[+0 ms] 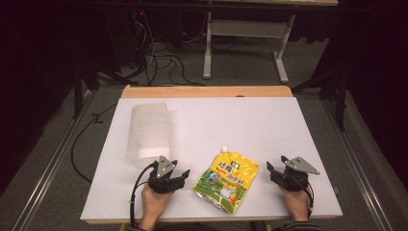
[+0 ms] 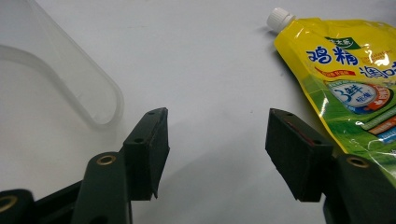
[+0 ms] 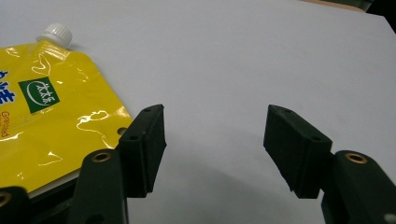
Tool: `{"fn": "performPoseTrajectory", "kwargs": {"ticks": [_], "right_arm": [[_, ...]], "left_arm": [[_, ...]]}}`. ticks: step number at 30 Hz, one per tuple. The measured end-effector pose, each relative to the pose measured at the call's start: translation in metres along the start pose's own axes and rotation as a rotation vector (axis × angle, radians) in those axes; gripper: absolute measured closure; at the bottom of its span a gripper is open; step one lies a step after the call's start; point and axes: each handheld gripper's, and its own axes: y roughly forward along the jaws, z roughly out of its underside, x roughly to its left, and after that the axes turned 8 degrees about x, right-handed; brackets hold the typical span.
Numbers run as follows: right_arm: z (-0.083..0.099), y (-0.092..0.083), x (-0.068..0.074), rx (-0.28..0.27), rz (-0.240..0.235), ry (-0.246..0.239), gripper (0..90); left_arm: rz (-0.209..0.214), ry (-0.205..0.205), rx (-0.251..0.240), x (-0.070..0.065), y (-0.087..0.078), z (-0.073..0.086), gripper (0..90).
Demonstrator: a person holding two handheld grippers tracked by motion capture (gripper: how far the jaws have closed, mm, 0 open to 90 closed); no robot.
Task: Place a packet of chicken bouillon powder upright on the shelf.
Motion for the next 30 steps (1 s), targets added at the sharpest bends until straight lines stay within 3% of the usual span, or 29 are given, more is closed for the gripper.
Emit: {"fn": "performPoseTrajectory", "kwargs": {"ticks": [14,19,26,30], "right_arm": [[-0.0004,0.0009,0.0013,0.004,0.013,-0.008,36.6],[-0.0018,0.0033,0.003,0.03,0.011,-0.025,35.2],[0.0007,-0.001,0.0022,-0.018,0.019,-0.013,36.1],[0.0004,-0.0005,0.0045,-0.012,0.034,-0.033,36.1]], "left_arm": [[0.003,0.01,0.019,-0.0006,0.0013,-0.0009,38.7],[-0.005,0.027,0.009,-0.0026,0.0009,-0.0005,39.1],[-0.012,0.022,0.004,-0.0026,0.0005,-0.0006,38.7],[-0.01,0.072,0.012,-0.0064,0.0013,-0.0012,39.2]]}}
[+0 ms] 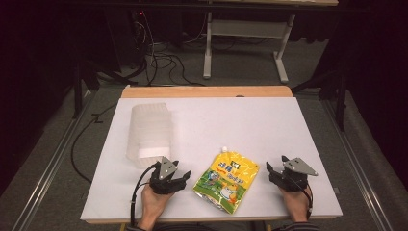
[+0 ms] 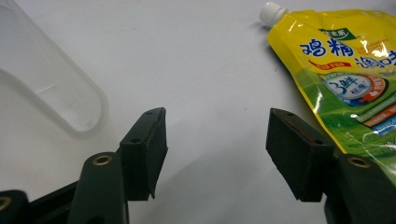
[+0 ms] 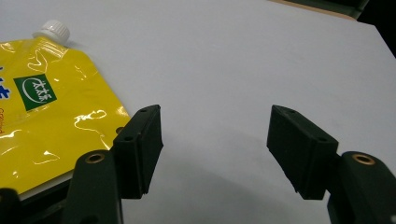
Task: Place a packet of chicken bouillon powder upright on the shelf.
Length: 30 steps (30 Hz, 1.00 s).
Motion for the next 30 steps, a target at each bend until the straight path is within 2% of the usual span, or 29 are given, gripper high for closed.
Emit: {"fn": "performPoseTrajectory", "kwargs": {"ticks": [7,10,11,13,15,18,20,25,26,27,28,29,30], "right_arm": [[-0.001,0.001,0.001,0.011,-0.001,-0.016,35.8],[-0.002,0.003,0.002,0.031,-0.001,-0.025,35.3],[-0.002,0.003,0.003,0.042,0.004,-0.031,35.2],[-0.002,0.003,0.003,0.038,0.003,-0.029,35.2],[-0.002,0.003,0.002,0.025,0.002,-0.018,35.1],[-0.001,0.002,0.002,0.026,0.002,-0.022,35.0],[-0.002,0.002,0.002,0.03,0.0,-0.022,34.9],[-0.001,0.002,0.002,0.023,-0.002,-0.022,34.2],[-0.001,0.003,0.002,0.025,-0.003,-0.025,33.7],[-0.001,0.003,0.002,0.025,-0.003,-0.025,33.7],[-0.002,0.003,0.002,0.038,-0.005,-0.029,33.1],[-0.002,0.003,0.002,0.038,-0.005,-0.029,33.1],[-0.002,0.004,0.002,0.038,-0.003,-0.03,33.1]], "left_arm": [[0.0,0.0,-0.025,0.001,-0.001,-0.002,39.9],[-0.021,0.025,-0.003,-0.003,0.001,-0.003,40.0],[-0.025,0.031,0.018,-0.006,0.001,-0.005,41.1],[-0.02,0.036,0.027,-0.006,0.0,-0.006,43.1],[-0.007,0.054,0.014,-0.008,-0.004,-0.01,45.5],[0.003,0.058,0.009,-0.008,-0.007,-0.013,46.2],[0.027,0.051,0.006,-0.01,-0.009,-0.018,45.6],[0.029,0.076,0.009,-0.017,-0.011,-0.027,41.8],[0.047,0.076,0.005,-0.018,-0.012,-0.031,40.5],[0.047,0.076,0.005,-0.018,-0.012,-0.031,39.0],[0.088,0.065,0.004,-0.018,-0.013,-0.035,37.1],[0.088,0.065,0.004,-0.018,-0.013,-0.035,35.5],[0.109,0.058,-0.001,-0.018,-0.013,-0.036,34.3]]}}
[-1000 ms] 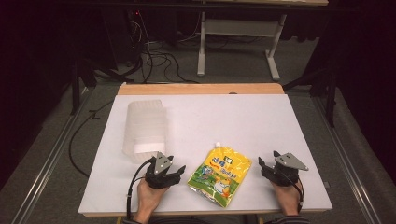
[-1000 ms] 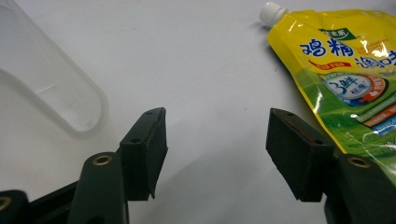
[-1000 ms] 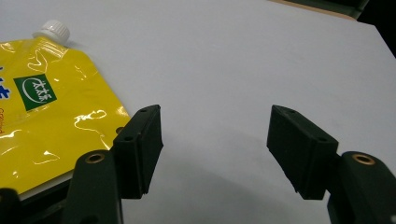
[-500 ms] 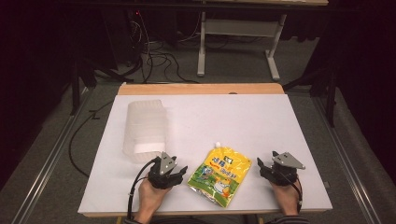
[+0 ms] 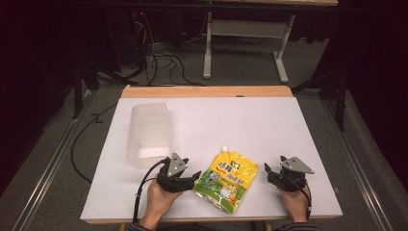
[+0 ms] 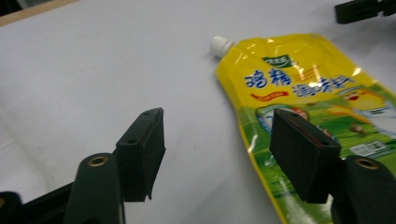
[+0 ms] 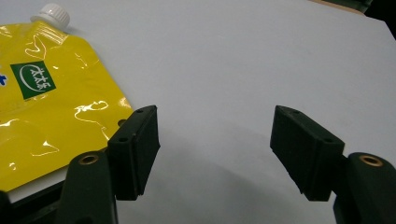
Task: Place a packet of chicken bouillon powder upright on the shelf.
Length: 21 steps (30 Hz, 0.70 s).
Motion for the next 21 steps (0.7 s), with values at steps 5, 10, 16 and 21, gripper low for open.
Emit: {"fn": "performPoseTrajectory", "kwargs": {"ticks": [5,10,16,21], "right_arm": [[0.0,-0.001,-0.001,-0.004,-0.001,0.007,33.0],[0.0,-0.001,0.0,-0.009,-0.005,-0.004,33.0],[0.001,-0.002,0.0,-0.018,0.003,0.005,32.6],[0.0,-0.001,0.001,-0.008,0.002,-0.006,32.4]], "left_arm": [[0.04,0.003,0.005,-0.003,0.0,-0.01,31.4],[0.064,0.005,0.014,-0.005,0.006,-0.021,30.1],[0.074,0.022,0.07,-0.011,0.019,-0.033,29.6],[0.12,-0.007,0.1,-0.01,0.034,-0.041,29.9]]}}
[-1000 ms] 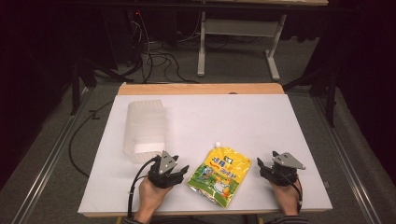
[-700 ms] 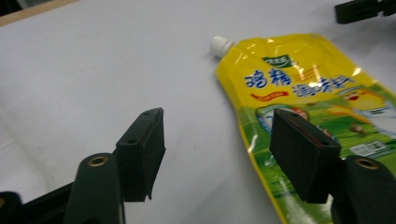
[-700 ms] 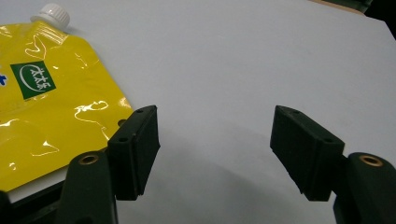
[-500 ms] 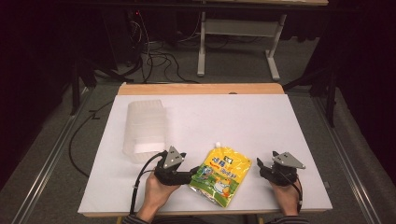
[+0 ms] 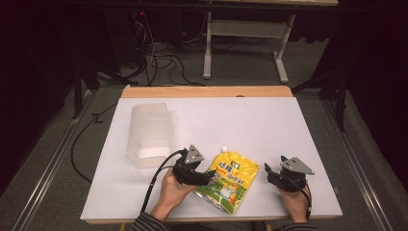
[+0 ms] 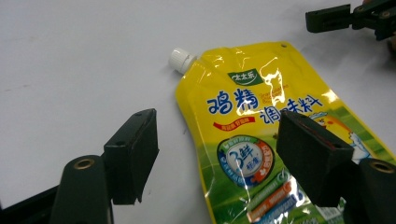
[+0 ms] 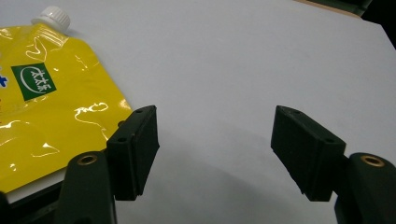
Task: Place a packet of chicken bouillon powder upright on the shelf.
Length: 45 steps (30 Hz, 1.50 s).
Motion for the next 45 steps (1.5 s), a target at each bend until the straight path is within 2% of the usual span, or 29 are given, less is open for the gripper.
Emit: {"fn": "performPoseTrajectory", "kwargs": {"ticks": [1,2,4,7,9,15,17,19,22,23,24,25,28,30,32,34,41,45], "right_arm": [[0.0,0.0,0.0,0.001,0.002,-0.002,32.5],[0.0,0.0,0.0,0.001,0.002,0.001,32.4],[0.0,0.0,0.0,0.001,-0.001,0.01,32.3],[0.0,0.0,0.0,-0.004,0.002,0.005,32.5],[0.0,0.001,0.001,0.006,0.005,-0.011,32.4],[0.0,0.001,0.0,0.007,0.004,0.003,32.4],[0.0,0.0,0.001,0.002,0.006,0.0,32.4],[0.0,0.001,0.001,0.013,0.008,-0.009,32.3],[0.0,0.001,0.002,0.013,0.01,-0.013,32.2],[-0.001,0.001,0.002,0.014,0.012,-0.013,32.3],[-0.001,0.001,0.002,0.014,0.012,-0.013,32.3],[-0.001,0.001,0.002,0.016,0.011,-0.013,32.2],[-0.001,0.002,0.002,0.019,0.012,-0.014,32.1],[-0.001,0.002,0.003,0.025,0.016,-0.018,32.1],[-0.001,0.002,0.004,0.034,0.019,-0.029,31.9],[-0.001,0.003,0.004,0.031,0.02,-0.03,31.9],[-0.002,0.004,0.005,0.04,0.025,-0.04,31.8],[-0.002,0.003,0.005,0.035,0.022,-0.044,31.7]], "left_arm": [[0.009,-0.01,0.026,0.001,0.007,-0.005,29.7],[0.009,-0.01,0.026,0.001,0.007,-0.005,29.3],[-0.007,0.006,0.07,-0.001,0.017,-0.011,28.8],[-0.027,0.014,0.091,-0.003,0.022,-0.013,29.0],[-0.01,-0.003,0.112,-0.001,0.031,-0.014,30.4],[-0.012,-0.023,0.145,0.001,0.04,-0.016,30.3],[-0.024,-0.021,0.157,0.001,0.044,-0.016,30.3],[-0.031,-0.036,0.181,0.002,0.053,-0.012,30.5],[-0.028,-0.041,0.174,0.001,0.055,-0.013,31.9],[-0.033,-0.033,0.17,-0.001,0.056,-0.012,37.1],[-0.025,-0.024,0.164,-0.003,0.055,-0.012,37.1],[-0.014,-0.017,0.161,-0.004,0.055,-0.012,43.8],[-0.007,-0.026,0.162,-0.004,0.055,-0.012,46.2],[-0.027,-0.028,0.163,-0.005,0.055,-0.012,48.8],[-0.043,-0.033,0.165,-0.005,0.055,-0.013,57.5],[-0.042,-0.035,0.166,-0.004,0.054,-0.013,62.7],[-0.086,0.012,0.161,-0.009,0.055,-0.012,80.6],[-0.067,0.015,0.157,-0.007,0.055,-0.013,85.6]]}}
